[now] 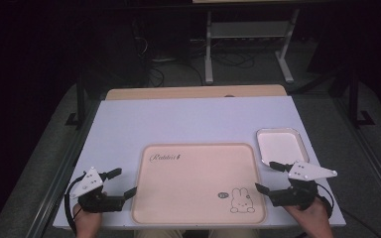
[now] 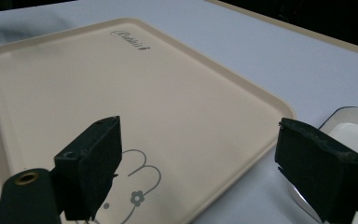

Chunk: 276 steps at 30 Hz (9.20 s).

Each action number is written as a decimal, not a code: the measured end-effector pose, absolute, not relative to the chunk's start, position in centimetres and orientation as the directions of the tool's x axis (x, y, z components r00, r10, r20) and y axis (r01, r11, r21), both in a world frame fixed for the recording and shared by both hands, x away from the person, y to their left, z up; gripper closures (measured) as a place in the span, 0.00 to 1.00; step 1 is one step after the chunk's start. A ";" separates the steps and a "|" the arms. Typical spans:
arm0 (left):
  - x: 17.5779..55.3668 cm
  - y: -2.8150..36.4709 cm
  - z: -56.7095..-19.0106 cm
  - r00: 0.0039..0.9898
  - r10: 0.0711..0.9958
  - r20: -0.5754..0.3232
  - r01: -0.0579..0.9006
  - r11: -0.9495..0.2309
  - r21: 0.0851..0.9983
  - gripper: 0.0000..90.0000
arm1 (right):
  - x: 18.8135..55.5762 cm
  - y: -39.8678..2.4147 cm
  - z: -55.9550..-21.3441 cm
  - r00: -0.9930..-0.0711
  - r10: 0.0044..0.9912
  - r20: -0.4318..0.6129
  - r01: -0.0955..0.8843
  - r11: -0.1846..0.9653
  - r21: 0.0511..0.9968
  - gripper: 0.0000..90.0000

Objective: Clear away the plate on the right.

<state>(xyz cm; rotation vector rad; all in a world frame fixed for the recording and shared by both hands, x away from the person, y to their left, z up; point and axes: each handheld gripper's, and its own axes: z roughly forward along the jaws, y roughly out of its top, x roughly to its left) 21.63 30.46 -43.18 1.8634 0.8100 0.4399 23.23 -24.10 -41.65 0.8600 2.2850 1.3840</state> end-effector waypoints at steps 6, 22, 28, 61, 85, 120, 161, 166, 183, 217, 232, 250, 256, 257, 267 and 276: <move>21.6 30.5 -43.2 0.709 0.703 -0.058 0.333 -0.262 0.906 0.16 | 23.2 -24.7 -41.5 -0.763 0.645 0.026 0.327 0.350 0.878 0.16; 21.6 30.5 -43.3 0.709 0.703 -0.065 0.336 -0.255 0.907 0.16 | 23.1 -27.6 -41.3 -0.756 0.653 0.037 0.356 0.363 0.861 0.16; 21.7 30.4 -43.3 0.708 0.704 -0.065 0.338 -0.256 0.906 0.15 | 23.0 -29.0 -41.1 -0.741 0.671 0.031 0.363 0.361 0.859 0.16; 21.7 30.5 -43.3 0.703 0.707 -0.071 0.342 -0.250 0.906 0.15 | 27.0 -36.9 -39.4 -0.582 0.813 0.014 0.470 0.322 0.822 0.20; 21.8 30.6 -43.4 0.702 0.708 -0.075 0.348 -0.250 0.904 0.16 | 34.2 -39.0 -41.3 -0.428 0.887 0.173 0.690 0.197 0.697 0.52; 21.9 30.7 -43.5 0.701 0.709 -0.075 0.352 -0.253 0.901 0.16 | 37.5 -38.0 -44.8 -0.170 0.911 0.375 0.870 -0.040 0.492 0.94; 21.6 30.8 -43.2 0.699 0.710 -0.082 0.339 -0.228 0.913 0.16 | 28.2 -37.5 -37.1 -0.138 0.810 0.570 0.785 -0.261 0.561 0.98; 21.5 30.9 -43.2 0.698 0.711 -0.084 0.336 -0.222 0.915 0.16 | 27.5 -36.7 -35.6 -0.174 0.793 0.584 0.773 -0.258 0.580 0.98; 21.5 31.0 -43.2 0.693 0.716 -0.088 0.342 -0.218 0.914 0.16 | 26.6 -32.7 -29.5 -0.275 0.778 0.565 0.720 -0.223 0.657 0.98; 21.4 31.2 -43.1 0.684 0.723 -0.097 0.342 -0.201 0.918 0.16 | 27.8 -24.2 -35.8 -0.265 0.708 0.655 0.766 -0.257 0.589 0.98; 21.4 31.5 -43.1 0.678 0.728 -0.104 0.344 -0.188 0.920 0.16 | 28.0 -21.2 -38.1 -0.254 0.701 0.667 0.780 -0.259 0.569 0.98; 21.4 31.5 -43.2 0.677 0.728 -0.109 0.345 -0.184 0.920 0.16 | 28.4 -17.4 -41.7 -0.199 0.725 0.660 0.802 -0.266 0.535 0.98; 21.4 31.5 -43.2 0.678 0.727 -0.107 0.347 -0.188 0.919 0.16 | 28.1 -16.2 -42.6 -0.170 0.727 0.665 0.811 -0.279 0.513 0.98; 21.4 31.4 -43.2 0.678 0.727 -0.106 0.345 -0.188 0.920 0.15 | 28.0 -16.1 -42.8 -0.169 0.729 0.664 0.810 -0.281 0.514 0.98; 21.4 31.5 -43.2 0.678 0.727 -0.109 0.343 -0.183 0.921 0.16 | 27.3 -14.9 -44.4 -0.126 0.763 0.634 0.825 -0.274 0.494 0.98; 21.5 31.5 -43.2 0.680 0.725 -0.112 0.344 -0.181 0.921 0.16 | 27.3 -14.6 -44.9 -0.096 0.787 0.610 0.839 -0.266 0.475 0.98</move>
